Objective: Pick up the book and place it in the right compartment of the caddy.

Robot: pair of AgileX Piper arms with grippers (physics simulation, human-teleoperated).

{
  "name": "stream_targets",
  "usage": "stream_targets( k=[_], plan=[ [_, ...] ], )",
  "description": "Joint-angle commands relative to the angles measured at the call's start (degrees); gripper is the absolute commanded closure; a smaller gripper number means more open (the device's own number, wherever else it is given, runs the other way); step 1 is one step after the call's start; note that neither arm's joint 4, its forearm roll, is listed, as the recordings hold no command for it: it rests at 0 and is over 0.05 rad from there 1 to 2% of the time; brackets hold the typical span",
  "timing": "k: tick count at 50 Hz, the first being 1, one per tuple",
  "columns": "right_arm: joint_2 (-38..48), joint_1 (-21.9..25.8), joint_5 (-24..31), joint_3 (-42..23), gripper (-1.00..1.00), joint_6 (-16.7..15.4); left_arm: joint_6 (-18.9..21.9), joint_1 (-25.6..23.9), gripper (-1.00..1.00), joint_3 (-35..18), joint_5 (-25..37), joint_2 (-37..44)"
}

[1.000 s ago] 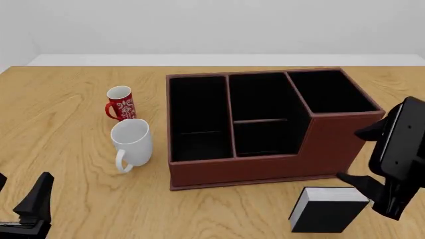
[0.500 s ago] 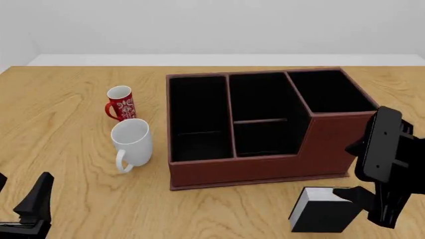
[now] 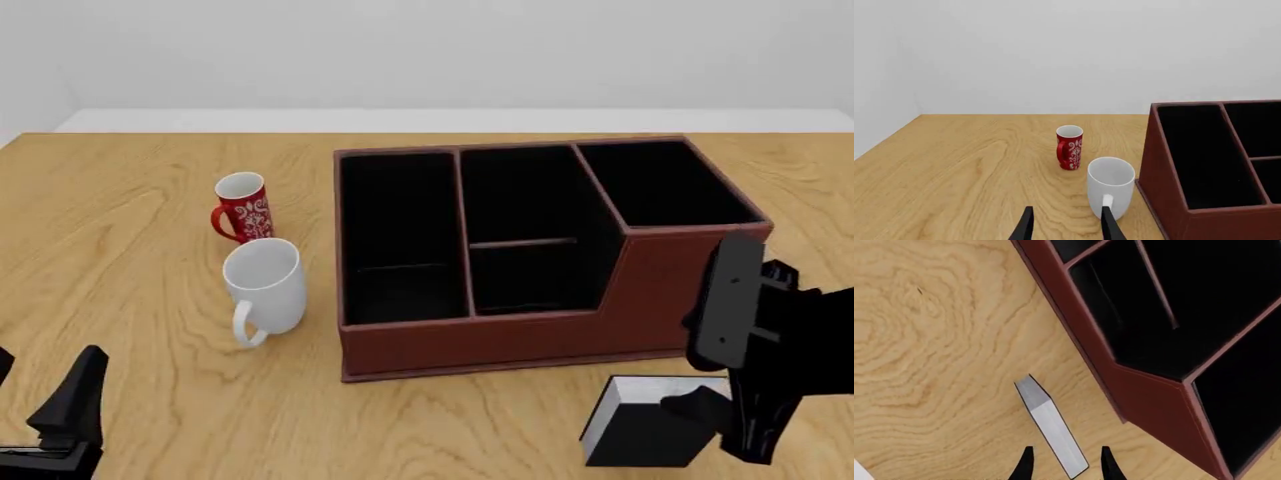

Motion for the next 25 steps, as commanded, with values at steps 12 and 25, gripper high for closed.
stream_targets(
  k=[12, 25],
  plan=[
    [3.41, 0.00, -1.36, 1.82, -1.00, 0.74, 0.00, 0.00, -1.00, 0.00, 0.00, 0.00],
    [5.20, -0.02, -1.15, 2.16, -1.00, 0.51, 0.00, 0.00, -1.00, 0.00, 0.00, 0.00]
  ],
)
